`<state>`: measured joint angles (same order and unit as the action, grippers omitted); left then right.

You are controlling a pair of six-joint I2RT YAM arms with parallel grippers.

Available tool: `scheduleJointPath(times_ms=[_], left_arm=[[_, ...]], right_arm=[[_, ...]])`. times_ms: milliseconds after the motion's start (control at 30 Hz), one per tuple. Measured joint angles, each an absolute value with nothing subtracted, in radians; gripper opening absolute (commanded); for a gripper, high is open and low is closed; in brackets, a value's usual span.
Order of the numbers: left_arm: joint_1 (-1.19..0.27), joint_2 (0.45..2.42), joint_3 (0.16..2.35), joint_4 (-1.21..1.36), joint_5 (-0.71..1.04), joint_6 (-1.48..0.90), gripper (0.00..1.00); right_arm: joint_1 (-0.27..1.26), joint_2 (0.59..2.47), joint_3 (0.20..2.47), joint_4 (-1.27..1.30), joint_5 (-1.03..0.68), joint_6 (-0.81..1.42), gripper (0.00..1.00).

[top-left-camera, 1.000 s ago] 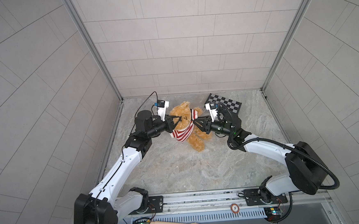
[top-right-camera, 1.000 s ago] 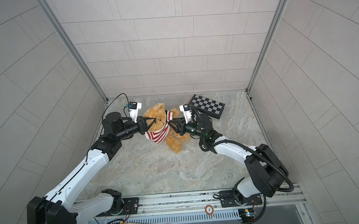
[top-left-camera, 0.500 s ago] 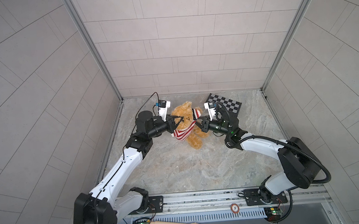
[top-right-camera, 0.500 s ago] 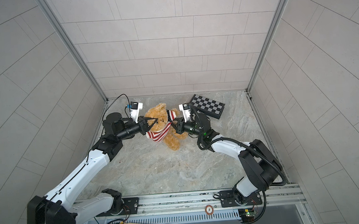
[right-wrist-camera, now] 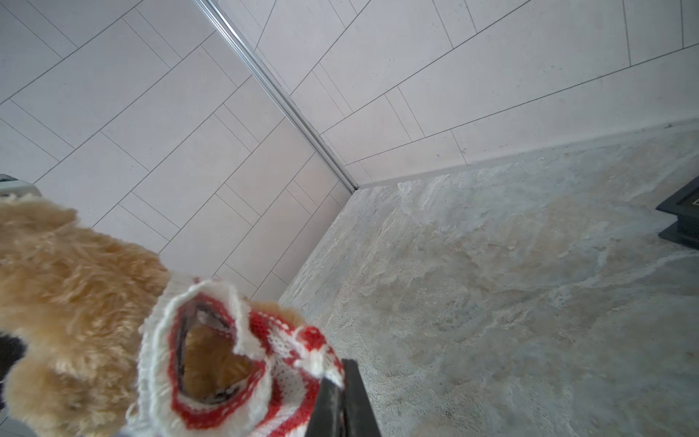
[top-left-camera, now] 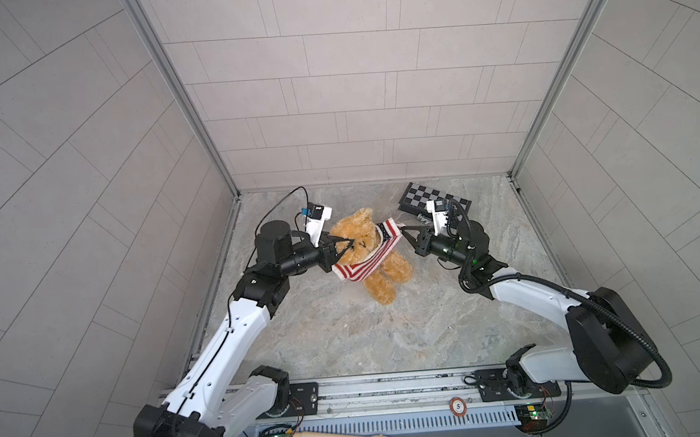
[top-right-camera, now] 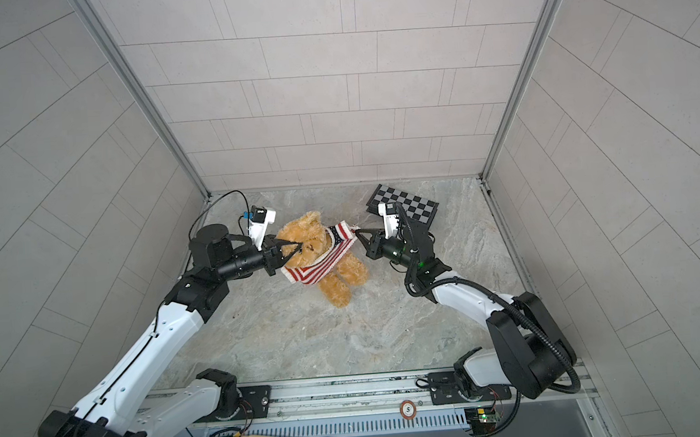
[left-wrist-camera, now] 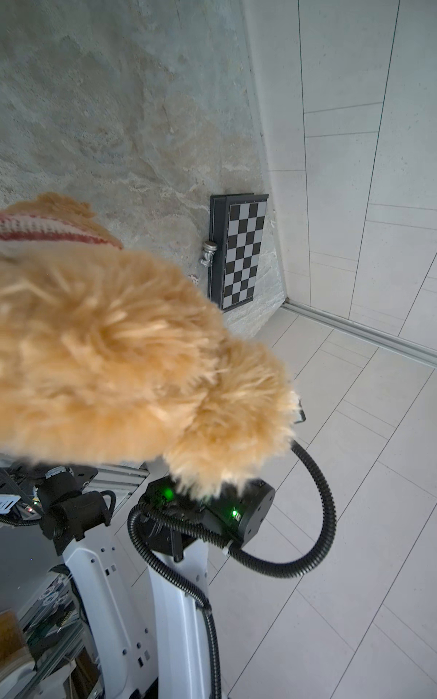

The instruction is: Dress the teddy bear

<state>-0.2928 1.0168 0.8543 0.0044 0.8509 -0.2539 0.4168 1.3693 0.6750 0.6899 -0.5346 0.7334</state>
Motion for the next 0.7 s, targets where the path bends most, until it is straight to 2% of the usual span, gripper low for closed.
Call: scheduleJointPath(times_ms=[233, 533, 700], left_arm=[[-0.293, 0.992, 0.798, 0.138, 0.895, -0.363, 0.0], [-0.292, 0.973, 0.798, 0.137, 0.804, -0.382, 0.0], [-0.287, 0.931, 0.798, 0.135, 0.773, -0.373, 0.0]], right_arm=[[0.418, 1.448, 0.674, 0.698, -0.537, 0.738, 0.0], [0.433, 1.457, 0.652, 0.773, -0.614, 0.758, 0.0], [0.425, 1.475, 0.582, 1.029, -0.768, 0.876, 0.01]])
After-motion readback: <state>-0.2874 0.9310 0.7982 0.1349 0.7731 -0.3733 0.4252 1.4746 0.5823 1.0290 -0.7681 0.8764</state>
